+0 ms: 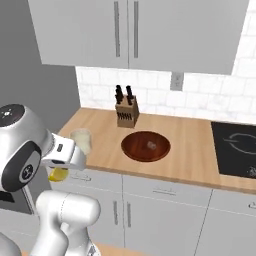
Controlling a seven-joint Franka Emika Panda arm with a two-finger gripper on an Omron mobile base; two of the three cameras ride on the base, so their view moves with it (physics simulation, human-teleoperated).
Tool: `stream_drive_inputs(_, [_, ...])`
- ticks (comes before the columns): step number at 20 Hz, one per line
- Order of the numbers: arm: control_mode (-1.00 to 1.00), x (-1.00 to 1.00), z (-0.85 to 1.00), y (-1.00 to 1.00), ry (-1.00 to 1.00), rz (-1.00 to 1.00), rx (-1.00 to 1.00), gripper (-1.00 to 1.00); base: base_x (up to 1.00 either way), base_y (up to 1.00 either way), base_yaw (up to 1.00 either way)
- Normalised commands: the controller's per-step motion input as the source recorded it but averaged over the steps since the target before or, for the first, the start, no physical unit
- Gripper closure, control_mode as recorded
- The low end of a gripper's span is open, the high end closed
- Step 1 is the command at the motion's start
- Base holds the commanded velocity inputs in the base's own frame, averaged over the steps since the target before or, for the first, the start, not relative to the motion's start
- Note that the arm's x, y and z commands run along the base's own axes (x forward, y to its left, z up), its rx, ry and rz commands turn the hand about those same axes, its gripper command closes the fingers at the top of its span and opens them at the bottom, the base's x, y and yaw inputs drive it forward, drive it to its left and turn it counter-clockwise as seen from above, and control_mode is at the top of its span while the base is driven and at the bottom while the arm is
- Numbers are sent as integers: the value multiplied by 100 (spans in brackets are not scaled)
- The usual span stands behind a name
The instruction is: Grab a lemon wedge from the fridge and one ice cube from the ice bowl, and put them in the glass of lemonade.
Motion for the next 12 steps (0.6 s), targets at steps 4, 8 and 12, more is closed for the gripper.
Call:
stream_drive_inputs(4, [100, 0, 0, 0, 0, 0, 0, 100, 78, 2, 18])
stream_drive_inputs(8, [100, 0, 0, 0, 0, 0, 0, 100, 29, -39, 4])
stream_drive_inputs(12, [100, 0, 0, 0, 0, 0, 0, 100, 47, -6, 0])
